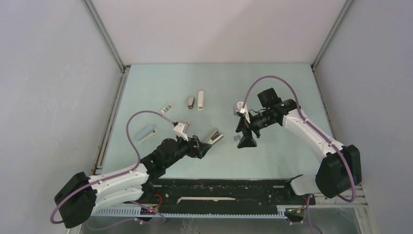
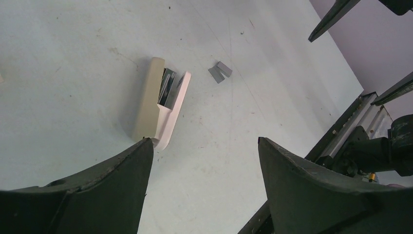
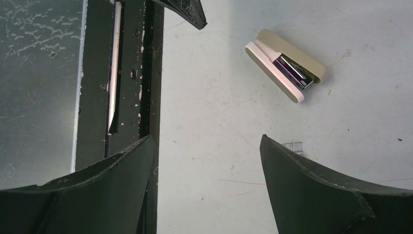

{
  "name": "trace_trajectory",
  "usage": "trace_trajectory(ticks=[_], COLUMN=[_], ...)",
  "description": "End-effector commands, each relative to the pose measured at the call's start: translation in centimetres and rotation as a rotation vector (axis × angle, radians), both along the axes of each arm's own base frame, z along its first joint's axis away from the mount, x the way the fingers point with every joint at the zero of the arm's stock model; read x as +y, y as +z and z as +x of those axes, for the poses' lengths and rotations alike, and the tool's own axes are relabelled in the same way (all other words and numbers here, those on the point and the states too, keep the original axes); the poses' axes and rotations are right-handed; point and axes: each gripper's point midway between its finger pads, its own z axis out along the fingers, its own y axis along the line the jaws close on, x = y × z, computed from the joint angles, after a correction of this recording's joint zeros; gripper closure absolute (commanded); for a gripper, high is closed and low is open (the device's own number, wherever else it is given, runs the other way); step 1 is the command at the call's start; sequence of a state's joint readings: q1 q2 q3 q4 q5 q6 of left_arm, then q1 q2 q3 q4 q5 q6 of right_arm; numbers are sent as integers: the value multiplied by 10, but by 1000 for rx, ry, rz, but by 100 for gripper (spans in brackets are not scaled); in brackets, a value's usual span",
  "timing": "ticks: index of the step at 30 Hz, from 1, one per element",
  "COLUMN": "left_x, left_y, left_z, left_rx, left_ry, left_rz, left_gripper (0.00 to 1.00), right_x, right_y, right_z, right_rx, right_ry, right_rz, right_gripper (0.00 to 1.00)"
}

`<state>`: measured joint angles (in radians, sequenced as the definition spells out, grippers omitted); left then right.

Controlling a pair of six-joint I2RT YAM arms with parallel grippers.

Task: Unload the staples from the stapler
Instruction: Pick up the stapler from the center of the board.

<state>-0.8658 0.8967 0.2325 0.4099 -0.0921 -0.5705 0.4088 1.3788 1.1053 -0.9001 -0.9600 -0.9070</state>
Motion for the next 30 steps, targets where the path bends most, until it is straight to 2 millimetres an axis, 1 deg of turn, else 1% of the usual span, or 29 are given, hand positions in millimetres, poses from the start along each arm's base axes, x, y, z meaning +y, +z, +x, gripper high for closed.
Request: trace_trajectory(ticks=[1,17,30], left_x=[1,2,2], left_y=[-3,-12,-10], left_z=[0,1,0], left_rx=[9,39,43], left_ry=[3,9,4], left_rz=[-30,-32,-56], left_gripper=[16,16,16], right_x=[4,6,6], right_y=[-2,-4,-3], right_z=[1,-1,-1], right_rx=[-2,-4,-7], right_ry=[2,13,14], right_rz=[-7,-18,-16], right_gripper=[11,11,11])
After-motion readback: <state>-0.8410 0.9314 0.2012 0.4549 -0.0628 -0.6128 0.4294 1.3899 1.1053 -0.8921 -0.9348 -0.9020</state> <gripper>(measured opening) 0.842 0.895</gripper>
